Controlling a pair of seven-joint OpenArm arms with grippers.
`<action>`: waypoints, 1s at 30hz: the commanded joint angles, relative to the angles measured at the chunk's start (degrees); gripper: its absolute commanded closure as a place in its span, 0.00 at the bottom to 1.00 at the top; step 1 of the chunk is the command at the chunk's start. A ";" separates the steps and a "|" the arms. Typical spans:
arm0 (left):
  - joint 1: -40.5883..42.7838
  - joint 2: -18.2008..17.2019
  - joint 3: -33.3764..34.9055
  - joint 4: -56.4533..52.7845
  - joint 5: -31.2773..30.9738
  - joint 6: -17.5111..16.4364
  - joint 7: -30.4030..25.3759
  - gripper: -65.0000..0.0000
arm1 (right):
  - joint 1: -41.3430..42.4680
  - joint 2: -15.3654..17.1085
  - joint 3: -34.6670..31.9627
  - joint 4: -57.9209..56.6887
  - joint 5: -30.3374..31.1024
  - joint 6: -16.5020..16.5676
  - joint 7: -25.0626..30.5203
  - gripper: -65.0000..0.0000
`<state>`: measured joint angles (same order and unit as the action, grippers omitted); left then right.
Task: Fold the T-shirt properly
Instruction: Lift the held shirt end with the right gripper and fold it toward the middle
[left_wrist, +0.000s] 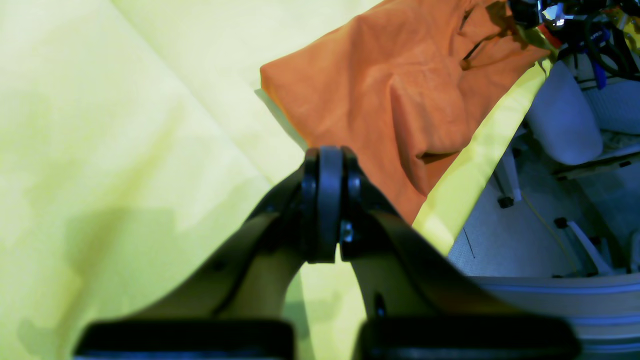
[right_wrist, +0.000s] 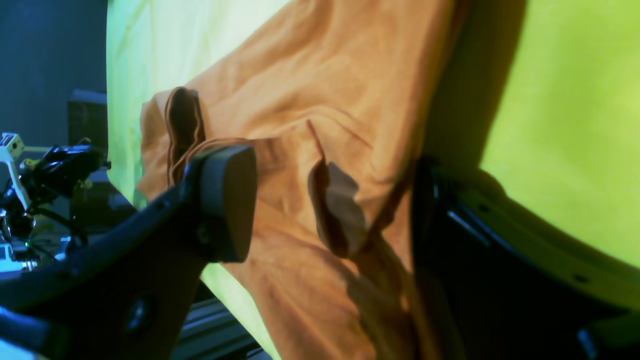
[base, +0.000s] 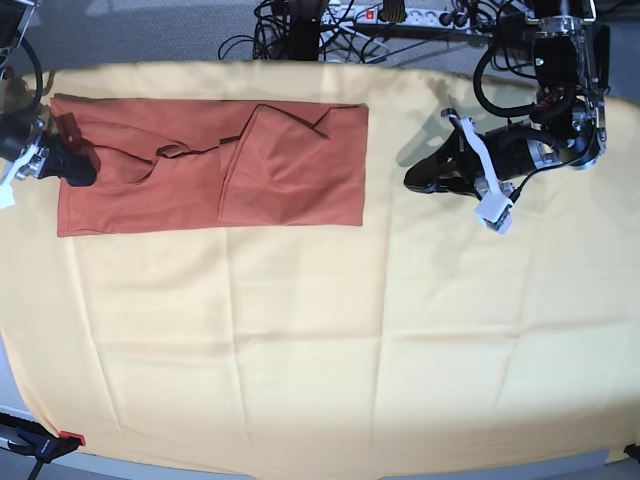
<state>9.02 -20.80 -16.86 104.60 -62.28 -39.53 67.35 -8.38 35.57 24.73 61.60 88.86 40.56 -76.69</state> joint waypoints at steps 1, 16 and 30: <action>-0.46 -0.46 -0.31 1.05 -1.88 -0.47 -1.07 1.00 | -0.48 0.48 -1.36 0.07 -3.86 -0.56 -3.31 0.34; -0.48 -0.48 -0.33 1.05 -1.90 -0.47 -1.09 1.00 | -0.31 4.26 -2.71 7.23 -3.86 -0.56 -3.31 1.00; -0.46 -0.48 -0.33 1.05 -1.88 -0.47 -1.05 1.00 | -0.15 6.73 -2.56 23.50 -35.32 -0.90 8.81 1.00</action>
<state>9.04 -20.80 -16.86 104.60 -62.61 -39.53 67.35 -9.30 40.53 21.56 84.36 53.17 39.68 -68.38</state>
